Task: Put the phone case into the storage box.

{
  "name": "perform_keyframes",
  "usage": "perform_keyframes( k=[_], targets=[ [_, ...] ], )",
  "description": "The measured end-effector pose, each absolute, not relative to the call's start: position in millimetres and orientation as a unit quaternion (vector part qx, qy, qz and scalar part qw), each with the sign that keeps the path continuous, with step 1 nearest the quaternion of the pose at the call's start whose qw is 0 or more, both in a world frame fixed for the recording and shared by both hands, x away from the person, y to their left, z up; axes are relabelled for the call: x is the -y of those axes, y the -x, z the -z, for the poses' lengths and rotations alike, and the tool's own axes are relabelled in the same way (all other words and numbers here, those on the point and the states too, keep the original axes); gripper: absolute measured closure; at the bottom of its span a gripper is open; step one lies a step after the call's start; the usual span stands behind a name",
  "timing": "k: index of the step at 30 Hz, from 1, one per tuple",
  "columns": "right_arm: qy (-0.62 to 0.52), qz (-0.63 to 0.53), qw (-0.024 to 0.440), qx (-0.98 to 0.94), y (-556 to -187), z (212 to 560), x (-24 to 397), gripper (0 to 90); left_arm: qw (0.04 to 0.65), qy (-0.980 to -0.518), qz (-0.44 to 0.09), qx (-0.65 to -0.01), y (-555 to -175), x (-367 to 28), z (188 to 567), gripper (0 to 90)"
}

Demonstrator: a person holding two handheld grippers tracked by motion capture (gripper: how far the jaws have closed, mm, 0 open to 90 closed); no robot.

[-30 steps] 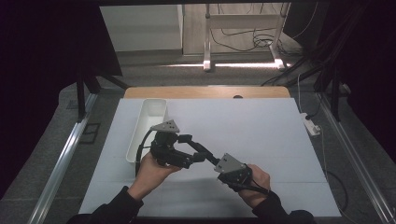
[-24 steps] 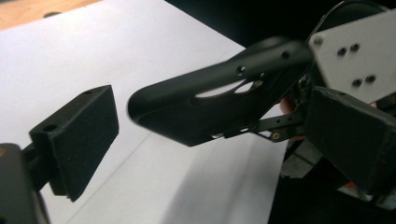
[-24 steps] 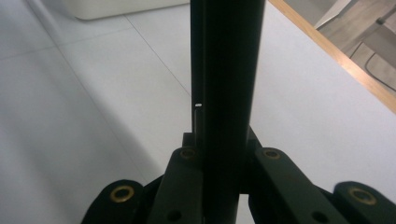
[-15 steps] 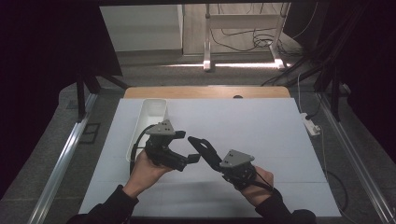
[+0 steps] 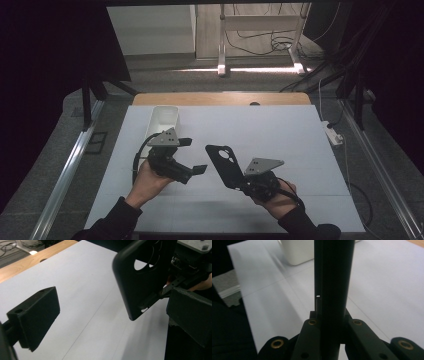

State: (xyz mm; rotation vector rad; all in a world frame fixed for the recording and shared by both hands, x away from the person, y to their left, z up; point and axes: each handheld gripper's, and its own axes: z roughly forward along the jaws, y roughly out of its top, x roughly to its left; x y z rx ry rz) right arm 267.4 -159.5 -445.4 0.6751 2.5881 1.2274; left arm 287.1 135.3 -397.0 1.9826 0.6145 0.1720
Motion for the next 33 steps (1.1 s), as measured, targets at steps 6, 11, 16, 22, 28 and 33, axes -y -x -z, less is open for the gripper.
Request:
perform_keyframes(
  k=[6,11,16,22,28,33],
  targets=[
    [-0.224,-0.426,0.066,-0.874,-267.6,446.8,161.0,85.7,0.51,-0.819,-0.063,-0.255,-290.0,-140.3,399.4,0.0],
    [-0.218,-0.428,0.053,-0.876,-266.8,447.8,159.5,85.7,0.505,-0.821,-0.052,-0.259,-290.4,-139.0,399.6,0.0],
    [-0.212,-0.428,0.046,-0.877,-265.5,448.5,157.5,85.7,0.503,-0.825,-0.062,-0.251,-286.2,-135.9,398.7,12.4],
    [-0.208,-0.431,0.044,-0.877,-264.8,448.5,156.9,85.7,0.517,-0.821,-0.047,-0.238,-283.7,-136.0,396.8,32.4],
    [-0.201,-0.431,0.043,-0.879,-263.8,448.8,154.5,85.8,0.522,-0.823,-0.033,-0.222,-281.6,-135.0,395.1,54.5],
    [-0.201,-0.43,0.044,-0.879,-263.6,449.2,153.7,85.8,0.527,-0.821,-0.026,-0.219,-281.7,-135.6,394.5,65.5]
  ],
)
